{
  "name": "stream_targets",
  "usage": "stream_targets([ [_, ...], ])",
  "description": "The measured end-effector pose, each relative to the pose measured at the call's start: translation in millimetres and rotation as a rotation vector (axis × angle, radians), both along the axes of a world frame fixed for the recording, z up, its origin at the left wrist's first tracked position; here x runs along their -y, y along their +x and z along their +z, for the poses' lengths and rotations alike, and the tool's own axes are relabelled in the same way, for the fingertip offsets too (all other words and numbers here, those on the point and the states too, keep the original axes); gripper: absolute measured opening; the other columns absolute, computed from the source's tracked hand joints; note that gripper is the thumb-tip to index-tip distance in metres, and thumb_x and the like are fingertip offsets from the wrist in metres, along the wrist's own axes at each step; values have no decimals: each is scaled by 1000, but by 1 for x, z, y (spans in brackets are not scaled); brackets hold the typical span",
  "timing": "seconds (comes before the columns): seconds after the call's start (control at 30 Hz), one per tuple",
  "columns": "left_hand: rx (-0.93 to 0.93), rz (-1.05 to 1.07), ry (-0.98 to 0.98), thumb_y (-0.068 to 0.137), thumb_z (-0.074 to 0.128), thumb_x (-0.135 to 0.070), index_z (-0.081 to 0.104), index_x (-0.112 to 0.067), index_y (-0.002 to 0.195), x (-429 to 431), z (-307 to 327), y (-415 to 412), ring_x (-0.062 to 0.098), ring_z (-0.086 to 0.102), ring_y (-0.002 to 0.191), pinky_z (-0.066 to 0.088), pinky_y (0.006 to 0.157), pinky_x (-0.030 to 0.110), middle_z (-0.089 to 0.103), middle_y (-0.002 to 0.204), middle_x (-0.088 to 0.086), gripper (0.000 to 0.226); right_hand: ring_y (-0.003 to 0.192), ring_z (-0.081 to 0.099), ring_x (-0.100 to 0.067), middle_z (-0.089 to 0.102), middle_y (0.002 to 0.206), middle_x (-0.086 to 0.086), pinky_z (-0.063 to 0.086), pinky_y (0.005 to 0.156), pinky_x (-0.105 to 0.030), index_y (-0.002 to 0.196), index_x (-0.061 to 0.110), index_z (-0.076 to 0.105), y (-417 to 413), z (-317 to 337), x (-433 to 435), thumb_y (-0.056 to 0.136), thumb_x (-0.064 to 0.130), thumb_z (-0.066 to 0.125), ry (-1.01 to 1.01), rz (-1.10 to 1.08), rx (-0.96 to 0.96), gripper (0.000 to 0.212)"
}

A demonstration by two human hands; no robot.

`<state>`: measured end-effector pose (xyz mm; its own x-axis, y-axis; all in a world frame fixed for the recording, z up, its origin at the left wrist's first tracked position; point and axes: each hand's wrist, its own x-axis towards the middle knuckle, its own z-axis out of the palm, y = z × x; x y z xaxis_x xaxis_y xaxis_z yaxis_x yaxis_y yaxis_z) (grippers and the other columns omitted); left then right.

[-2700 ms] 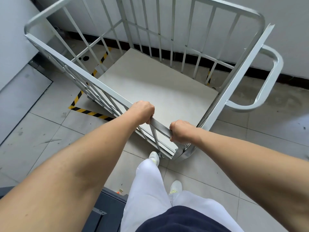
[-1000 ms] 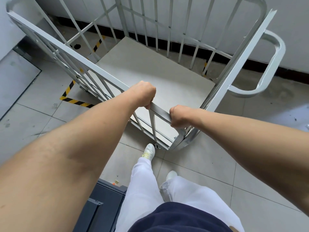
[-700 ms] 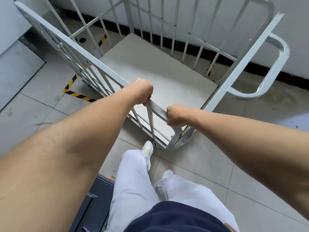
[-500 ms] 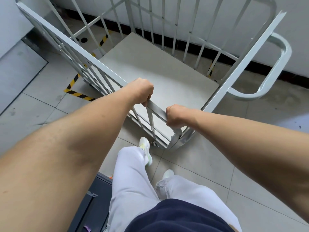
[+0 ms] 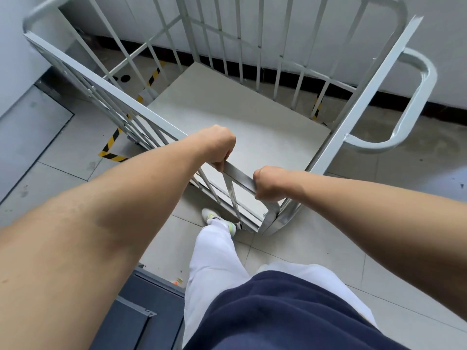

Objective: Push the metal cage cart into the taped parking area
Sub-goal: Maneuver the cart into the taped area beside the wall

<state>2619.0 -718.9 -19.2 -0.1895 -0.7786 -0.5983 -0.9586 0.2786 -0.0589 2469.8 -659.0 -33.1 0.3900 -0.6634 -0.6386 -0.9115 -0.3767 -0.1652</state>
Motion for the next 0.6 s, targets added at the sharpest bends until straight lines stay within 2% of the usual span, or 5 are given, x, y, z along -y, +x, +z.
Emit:
stream_targets([
  [0.07, 5, -27, 6, 64, 88, -18, 77, -14, 95, 3, 0, -1, 28, 68, 87, 46, 63, 25, 74, 96, 5, 33, 78, 50, -29, 58, 90, -17, 42, 67, -25, 104, 3, 65, 1, 1, 1, 87, 11, 51, 13, 8, -20, 24],
  [0.13, 13, -46, 14, 63, 89, -20, 77, -13, 97, 4, 0, -2, 29, 66, 83, 46, 65, 26, 74, 97, 8, 36, 78, 51, -29, 54, 84, -12, 42, 66, -26, 104, 3, 66, 1, 2, 5, 87, 15, 55, 30, 19, -34, 23],
  [0.23, 10, -65, 27, 63, 88, -18, 78, -11, 94, 5, -1, -3, 26, 59, 74, 45, 63, 27, 74, 95, 9, 34, 79, 54, -28, 64, 90, -13, 46, 71, -28, 105, 4, 67, 3, -1, 12, 87, 24, 61, 80, 19, -52, 28],
  [0.37, 18, -121, 37, 64, 89, -19, 75, -8, 92, 8, 1, -3, 28, 61, 75, 45, 62, 27, 73, 95, 11, 33, 82, 65, -27, 73, 99, -13, 53, 75, -28, 104, 5, 70, 5, -9, 22, 84, 29, 65, 157, 4, -85, 32],
  [0.6, 32, -195, 40, 69, 86, -20, 73, -4, 96, 7, 2, -6, 32, 67, 88, 44, 64, 30, 71, 100, 15, 34, 76, 59, -25, 73, 99, -12, 44, 66, -25, 104, 6, 71, 3, -13, 25, 86, 29, 64, 197, -25, -91, 30],
])
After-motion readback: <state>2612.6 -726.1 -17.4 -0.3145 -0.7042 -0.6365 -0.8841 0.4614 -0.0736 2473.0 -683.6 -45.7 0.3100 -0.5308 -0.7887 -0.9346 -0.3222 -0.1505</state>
